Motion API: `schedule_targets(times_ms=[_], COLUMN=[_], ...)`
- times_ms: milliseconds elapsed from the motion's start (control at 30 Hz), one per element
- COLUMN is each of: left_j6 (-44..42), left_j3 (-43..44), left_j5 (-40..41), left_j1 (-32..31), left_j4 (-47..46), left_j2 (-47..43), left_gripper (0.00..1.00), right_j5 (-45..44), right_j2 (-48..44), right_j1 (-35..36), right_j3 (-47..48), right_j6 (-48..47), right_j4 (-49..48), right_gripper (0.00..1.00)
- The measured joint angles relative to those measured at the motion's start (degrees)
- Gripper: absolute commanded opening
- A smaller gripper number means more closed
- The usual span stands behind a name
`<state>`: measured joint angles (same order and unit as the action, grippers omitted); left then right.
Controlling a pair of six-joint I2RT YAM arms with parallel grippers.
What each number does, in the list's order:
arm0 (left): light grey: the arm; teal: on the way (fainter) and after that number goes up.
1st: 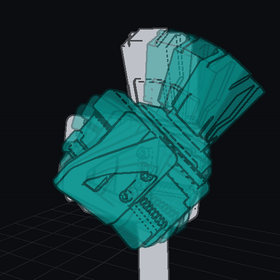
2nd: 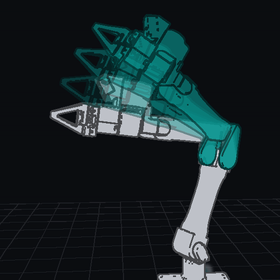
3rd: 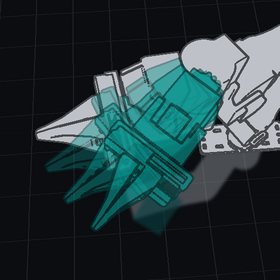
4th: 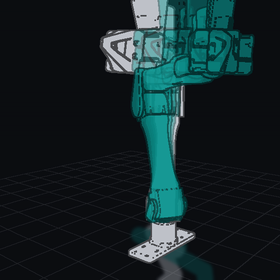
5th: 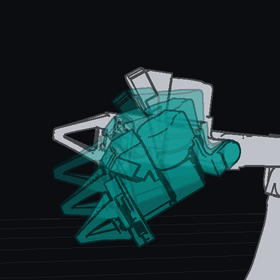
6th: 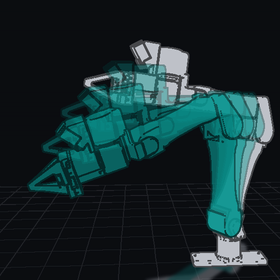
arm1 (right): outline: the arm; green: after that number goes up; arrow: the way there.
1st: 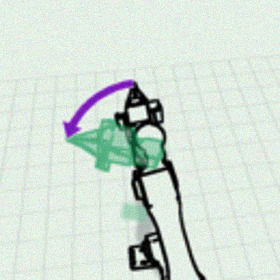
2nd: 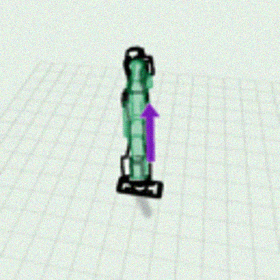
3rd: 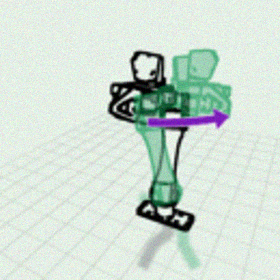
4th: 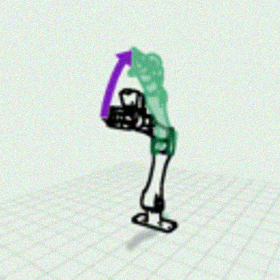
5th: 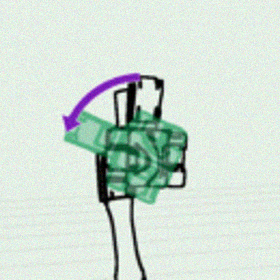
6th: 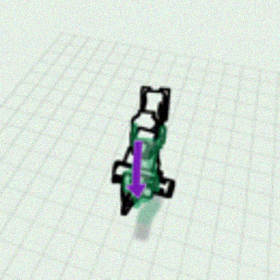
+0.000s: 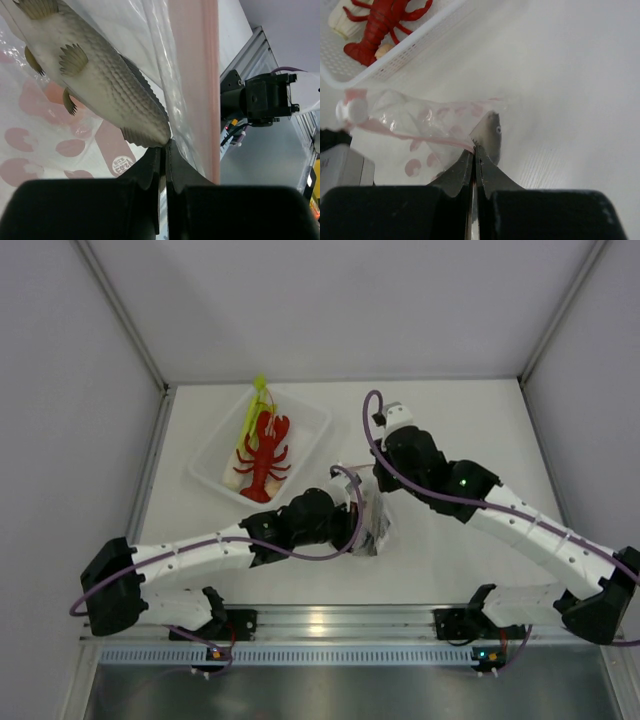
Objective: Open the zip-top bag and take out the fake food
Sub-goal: Pick up the fake fish from the zipper food storage bag.
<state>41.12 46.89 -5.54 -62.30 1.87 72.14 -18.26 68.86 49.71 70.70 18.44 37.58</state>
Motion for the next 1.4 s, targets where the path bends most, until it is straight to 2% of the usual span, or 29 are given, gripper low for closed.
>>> schedule_targets(times_ms=[233,567,767,1033,1200,1400], left_j6=[-1.20,0.09,4.92,12.98,16.92,21.38], left_j3=[-0.94,1.01,4.15,8.87,10.99,12.41], left_j5=[1.86,17.66,26.10,35.80,37.73,34.42], left_j1=[-0.68,-2.25,-2.29,-1.99,-1.57,-0.94], left_j4=[-0.46,6.73,10.69,13.38,14.05,14.19], left_j2=[-3.45,-6.78,-6.60,-2.84,-0.94,-0.50], left_gripper=[0.00,0.00,0.00,0.00,0.00,0.00], right_j5=[-3.06,-0.90,-5.22,-15.17,-19.12,-24.79], right_j2=[1.40,-9.66,-15.50,-14.05,-12.13,-9.62], right_j1=[-1.18,0.09,5.68,15.21,17.86,17.99], right_j3=[0.13,-13.14,-19.56,-20.81,-20.92,-23.06], right_j6=[-1.46,-0.79,-1.18,-1.92,-1.84,-1.95], right_j4=[-1.16,-11.10,-16.33,-18.99,-19.52,-22.25], right_gripper=[0.00,0.00,0.00,0.00,0.00,0.00])
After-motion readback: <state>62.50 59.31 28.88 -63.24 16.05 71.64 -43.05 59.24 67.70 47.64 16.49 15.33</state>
